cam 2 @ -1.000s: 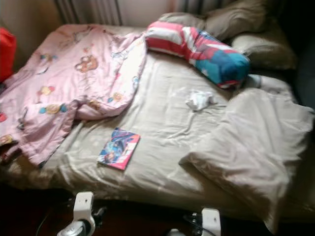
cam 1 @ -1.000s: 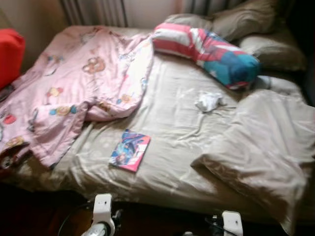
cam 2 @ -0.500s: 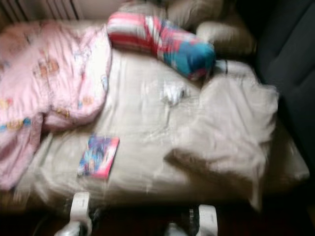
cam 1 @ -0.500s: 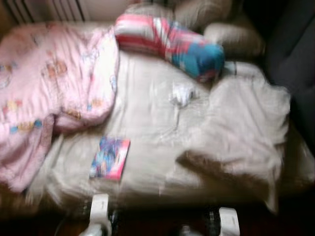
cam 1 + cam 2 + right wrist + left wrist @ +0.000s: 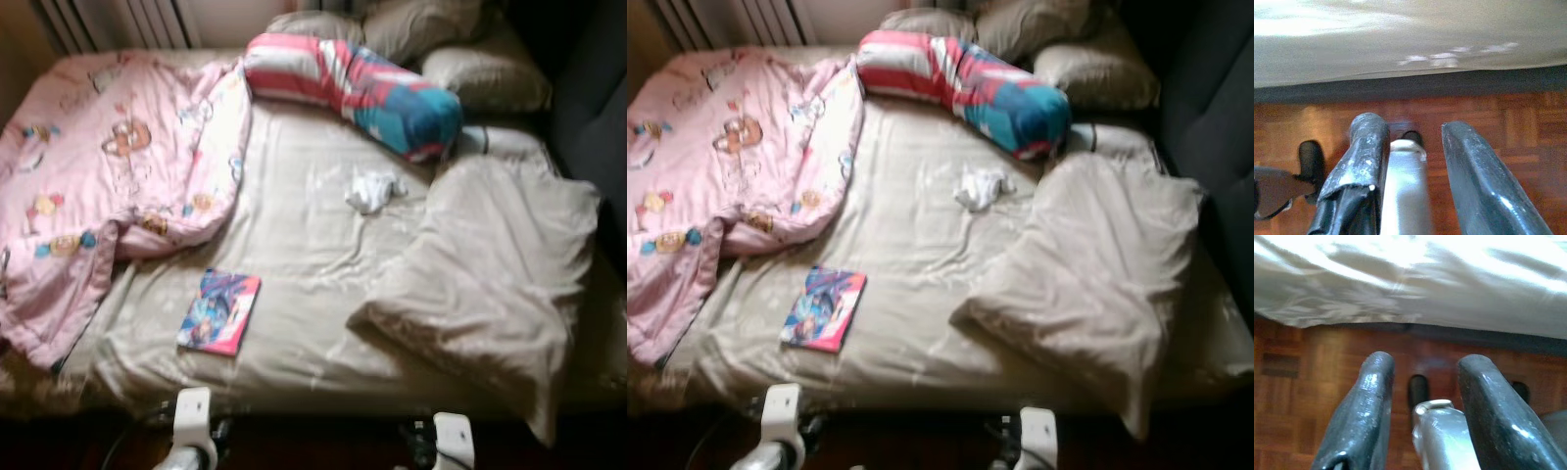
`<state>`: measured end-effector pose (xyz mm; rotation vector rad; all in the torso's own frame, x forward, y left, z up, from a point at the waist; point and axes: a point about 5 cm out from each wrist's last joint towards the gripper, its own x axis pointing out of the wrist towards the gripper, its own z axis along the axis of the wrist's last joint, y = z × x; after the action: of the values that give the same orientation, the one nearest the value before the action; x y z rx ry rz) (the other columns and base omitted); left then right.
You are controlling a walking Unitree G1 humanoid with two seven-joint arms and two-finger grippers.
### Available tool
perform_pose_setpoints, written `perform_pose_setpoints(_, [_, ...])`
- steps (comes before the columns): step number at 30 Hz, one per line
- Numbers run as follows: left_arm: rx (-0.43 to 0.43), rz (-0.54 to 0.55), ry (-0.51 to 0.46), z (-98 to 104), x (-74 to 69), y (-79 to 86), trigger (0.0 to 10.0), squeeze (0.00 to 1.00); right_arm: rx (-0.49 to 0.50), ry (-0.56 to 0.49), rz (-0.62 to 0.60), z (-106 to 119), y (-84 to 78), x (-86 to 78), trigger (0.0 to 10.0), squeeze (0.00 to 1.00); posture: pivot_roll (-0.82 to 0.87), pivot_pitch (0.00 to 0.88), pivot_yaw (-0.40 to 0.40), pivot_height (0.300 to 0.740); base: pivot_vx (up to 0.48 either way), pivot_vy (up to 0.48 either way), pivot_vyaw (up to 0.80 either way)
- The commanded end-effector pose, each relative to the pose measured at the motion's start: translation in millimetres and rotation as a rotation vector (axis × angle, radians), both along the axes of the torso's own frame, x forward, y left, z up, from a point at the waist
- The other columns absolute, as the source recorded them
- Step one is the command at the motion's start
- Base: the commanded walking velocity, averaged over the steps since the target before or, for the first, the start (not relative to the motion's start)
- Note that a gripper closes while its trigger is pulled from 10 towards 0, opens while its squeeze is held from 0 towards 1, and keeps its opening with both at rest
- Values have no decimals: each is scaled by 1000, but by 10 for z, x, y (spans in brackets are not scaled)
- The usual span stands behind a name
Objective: Clean up the room
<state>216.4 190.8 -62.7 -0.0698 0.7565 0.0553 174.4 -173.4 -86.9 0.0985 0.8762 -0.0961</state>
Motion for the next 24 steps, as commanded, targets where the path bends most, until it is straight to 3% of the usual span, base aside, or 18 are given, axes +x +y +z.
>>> perform_pose_setpoints(1, [-4,-15,39,-63,-89,-48,10000,0,14,23,-52,-41,-47,-102,10000,0,-51,163,15,740,0,-307,0])
perform_pose_setpoints(14, [-3,-21,42,-71,-108,-38,10000,0,35,-3,-99,-33,-49,-101,10000,0,-51,156,18,740,0,-308,0])
perform_pose_setpoints(24, [-6,-5,40,-72,-117,-15,10000,0,59,-169,-202,61,-76,-27,10000,0,-54,173,21,740,0,-62,0])
